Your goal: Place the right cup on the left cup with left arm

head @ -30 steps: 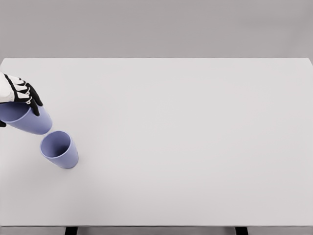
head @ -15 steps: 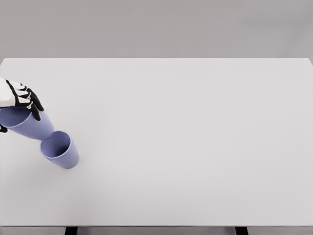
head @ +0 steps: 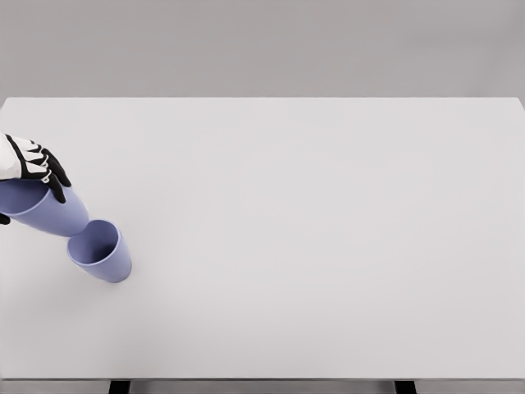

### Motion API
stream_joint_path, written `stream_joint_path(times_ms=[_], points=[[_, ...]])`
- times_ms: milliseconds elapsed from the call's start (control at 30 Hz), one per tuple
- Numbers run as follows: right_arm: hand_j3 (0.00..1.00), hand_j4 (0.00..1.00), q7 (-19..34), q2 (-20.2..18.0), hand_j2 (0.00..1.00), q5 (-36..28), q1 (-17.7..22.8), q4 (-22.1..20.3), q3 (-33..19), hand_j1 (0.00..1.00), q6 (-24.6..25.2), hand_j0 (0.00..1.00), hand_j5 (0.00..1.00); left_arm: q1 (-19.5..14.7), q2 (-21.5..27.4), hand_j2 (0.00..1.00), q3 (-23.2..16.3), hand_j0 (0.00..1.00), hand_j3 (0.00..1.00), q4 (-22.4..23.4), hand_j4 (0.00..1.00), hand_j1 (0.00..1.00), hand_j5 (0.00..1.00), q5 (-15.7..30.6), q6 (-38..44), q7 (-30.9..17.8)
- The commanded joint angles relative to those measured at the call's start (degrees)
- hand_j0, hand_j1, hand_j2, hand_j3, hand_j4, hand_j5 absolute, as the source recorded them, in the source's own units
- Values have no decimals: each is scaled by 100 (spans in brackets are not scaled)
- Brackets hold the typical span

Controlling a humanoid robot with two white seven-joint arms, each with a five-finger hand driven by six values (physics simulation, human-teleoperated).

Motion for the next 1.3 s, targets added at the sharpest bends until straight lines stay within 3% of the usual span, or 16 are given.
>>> stream_joint_path(times_ms=[0,500,1267], points=[[100,100,1,0,100,-3,0,0,-7,100,7,100,100,10,18,61,15,61,61,-1,61,61,61,40,18,0],[100,100,1,0,100,-3,0,0,2,100,-2,100,100,36,-175,61,6,61,61,-19,61,61,61,31,18,0],[100,100,1,0,100,-3,0,0,2,100,-2,100,100,124,36,61,6,61,61,-19,61,61,61,22,18,0]])
